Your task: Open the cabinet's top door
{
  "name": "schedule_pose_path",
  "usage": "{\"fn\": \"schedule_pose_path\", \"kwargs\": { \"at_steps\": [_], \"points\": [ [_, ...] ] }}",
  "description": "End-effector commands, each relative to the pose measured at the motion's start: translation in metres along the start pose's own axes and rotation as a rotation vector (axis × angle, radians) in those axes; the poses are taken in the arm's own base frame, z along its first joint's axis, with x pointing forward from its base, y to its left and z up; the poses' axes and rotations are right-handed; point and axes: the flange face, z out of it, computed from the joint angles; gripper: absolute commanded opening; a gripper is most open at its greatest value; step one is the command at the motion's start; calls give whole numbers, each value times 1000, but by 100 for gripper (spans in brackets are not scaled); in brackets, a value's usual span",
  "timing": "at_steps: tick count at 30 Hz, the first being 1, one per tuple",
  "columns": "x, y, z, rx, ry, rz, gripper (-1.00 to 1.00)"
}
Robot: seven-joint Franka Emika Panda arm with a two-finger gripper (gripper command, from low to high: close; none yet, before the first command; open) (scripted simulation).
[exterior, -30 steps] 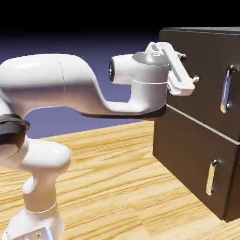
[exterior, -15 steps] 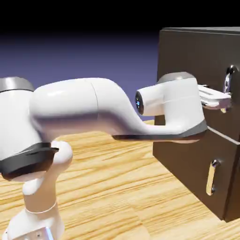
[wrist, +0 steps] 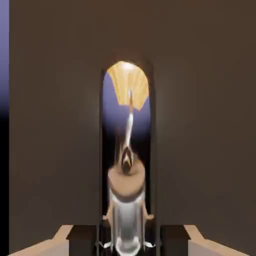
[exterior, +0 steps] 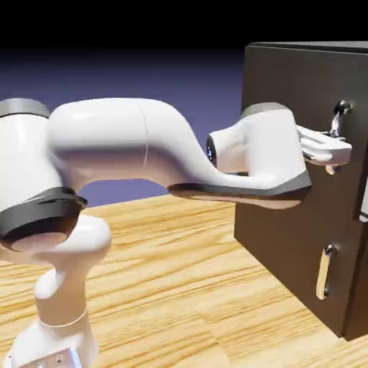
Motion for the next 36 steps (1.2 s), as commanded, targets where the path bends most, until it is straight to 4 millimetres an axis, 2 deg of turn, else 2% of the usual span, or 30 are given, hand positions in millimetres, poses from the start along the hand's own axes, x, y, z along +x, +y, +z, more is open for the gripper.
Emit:
{"fn": "schedule_pose_path", "kwargs": {
  "at_steps": [1, 12, 23, 36],
  "points": [
    [2, 2, -7, 10, -9, 1, -100],
    [25, 25, -87, 130, -128, 1, -100],
    [65, 65, -175, 275, -274, 1, -100],
    [116, 116, -248, 416, -414, 0, -100]
  ]
}}
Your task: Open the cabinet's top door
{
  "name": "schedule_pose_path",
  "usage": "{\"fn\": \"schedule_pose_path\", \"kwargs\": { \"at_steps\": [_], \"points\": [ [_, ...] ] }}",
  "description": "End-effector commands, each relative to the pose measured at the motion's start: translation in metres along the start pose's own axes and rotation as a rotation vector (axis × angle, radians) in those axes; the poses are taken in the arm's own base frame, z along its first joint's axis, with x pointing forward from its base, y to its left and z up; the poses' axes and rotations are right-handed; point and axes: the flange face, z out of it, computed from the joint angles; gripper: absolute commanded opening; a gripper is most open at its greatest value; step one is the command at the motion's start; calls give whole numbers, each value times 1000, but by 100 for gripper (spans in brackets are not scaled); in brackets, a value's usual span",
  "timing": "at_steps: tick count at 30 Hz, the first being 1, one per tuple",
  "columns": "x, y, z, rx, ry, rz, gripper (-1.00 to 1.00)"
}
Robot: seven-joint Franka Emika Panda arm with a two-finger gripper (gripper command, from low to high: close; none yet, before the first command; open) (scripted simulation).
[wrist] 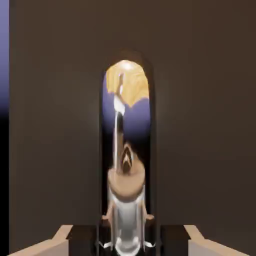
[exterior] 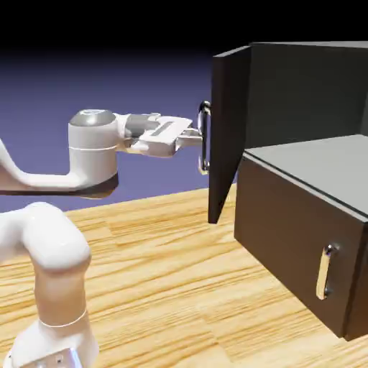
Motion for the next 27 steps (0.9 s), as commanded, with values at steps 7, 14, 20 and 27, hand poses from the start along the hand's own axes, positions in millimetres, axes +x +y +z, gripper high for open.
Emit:
{"fn": "schedule_pose_path", "kwargs": {
  "at_steps": [7, 14, 20, 27],
  "points": [
    [12, 12, -49, 71, -70, 0, -100],
    [30, 30, -100, 150, -149, 0, -100],
    [52, 52, -150, 232, -231, 0, -100],
    [87, 87, -210, 338, -337, 0, -100]
  ]
}}
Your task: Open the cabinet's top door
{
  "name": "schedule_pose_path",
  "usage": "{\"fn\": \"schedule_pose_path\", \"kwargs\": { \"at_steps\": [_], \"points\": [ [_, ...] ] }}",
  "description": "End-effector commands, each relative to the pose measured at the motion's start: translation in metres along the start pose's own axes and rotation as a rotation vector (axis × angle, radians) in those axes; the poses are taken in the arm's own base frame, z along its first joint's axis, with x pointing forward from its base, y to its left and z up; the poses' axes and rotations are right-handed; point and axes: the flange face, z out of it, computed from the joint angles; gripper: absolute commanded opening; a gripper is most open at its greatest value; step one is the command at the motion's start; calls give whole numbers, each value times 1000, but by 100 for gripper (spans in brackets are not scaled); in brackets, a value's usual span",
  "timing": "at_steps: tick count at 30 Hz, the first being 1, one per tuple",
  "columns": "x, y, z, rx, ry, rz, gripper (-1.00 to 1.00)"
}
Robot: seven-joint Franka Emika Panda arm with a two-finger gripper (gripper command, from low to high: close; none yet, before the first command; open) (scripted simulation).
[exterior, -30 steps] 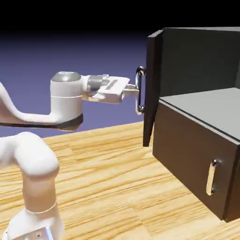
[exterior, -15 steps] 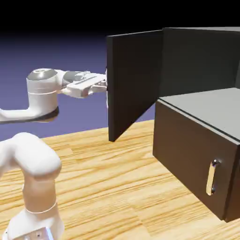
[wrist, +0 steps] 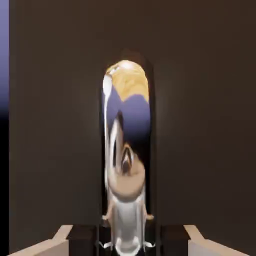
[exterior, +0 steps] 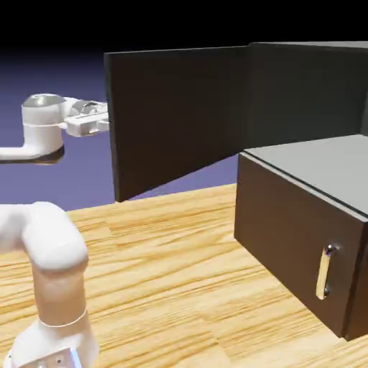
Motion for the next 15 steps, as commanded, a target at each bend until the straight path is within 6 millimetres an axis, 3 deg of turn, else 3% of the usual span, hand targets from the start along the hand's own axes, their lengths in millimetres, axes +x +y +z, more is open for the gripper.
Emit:
{"fn": "schedule_pose_path", "kwargs": {
  "at_steps": [1, 15],
  "points": [
    [2, 2, -10, 13, -14, -1, -100],
    [40, 40, -125, 189, -190, -1, -100]
  ]
}}
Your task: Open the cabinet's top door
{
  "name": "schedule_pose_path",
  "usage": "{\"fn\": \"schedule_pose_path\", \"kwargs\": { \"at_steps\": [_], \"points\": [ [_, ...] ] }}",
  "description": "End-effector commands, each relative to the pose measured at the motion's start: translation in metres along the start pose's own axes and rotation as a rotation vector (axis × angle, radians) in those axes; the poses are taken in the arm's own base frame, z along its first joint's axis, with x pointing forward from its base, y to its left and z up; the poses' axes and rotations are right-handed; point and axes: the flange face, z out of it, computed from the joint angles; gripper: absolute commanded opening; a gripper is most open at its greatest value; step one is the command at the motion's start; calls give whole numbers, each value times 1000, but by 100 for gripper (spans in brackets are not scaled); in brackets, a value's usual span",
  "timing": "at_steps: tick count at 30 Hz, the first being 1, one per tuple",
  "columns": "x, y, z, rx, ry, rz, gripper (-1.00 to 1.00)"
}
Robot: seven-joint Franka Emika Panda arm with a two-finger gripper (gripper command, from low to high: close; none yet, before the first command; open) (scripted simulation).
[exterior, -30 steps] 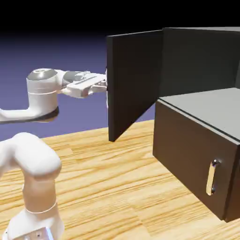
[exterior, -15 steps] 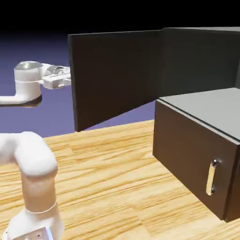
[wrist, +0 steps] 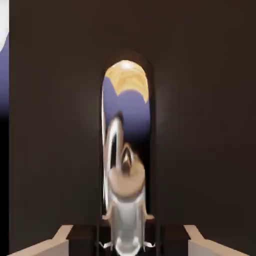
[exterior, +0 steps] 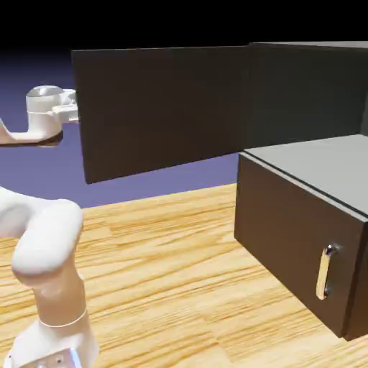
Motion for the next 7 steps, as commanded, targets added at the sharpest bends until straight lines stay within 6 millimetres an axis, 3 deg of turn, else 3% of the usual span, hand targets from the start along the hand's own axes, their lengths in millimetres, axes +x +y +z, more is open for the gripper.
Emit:
{"fn": "schedule_pose_path", "kwargs": {
  "at_steps": [1, 7],
  "points": [
    [2, 2, -8, 10, -11, 0, -100],
    [12, 12, -49, 71, -72, 0, -100]
  ]
}}
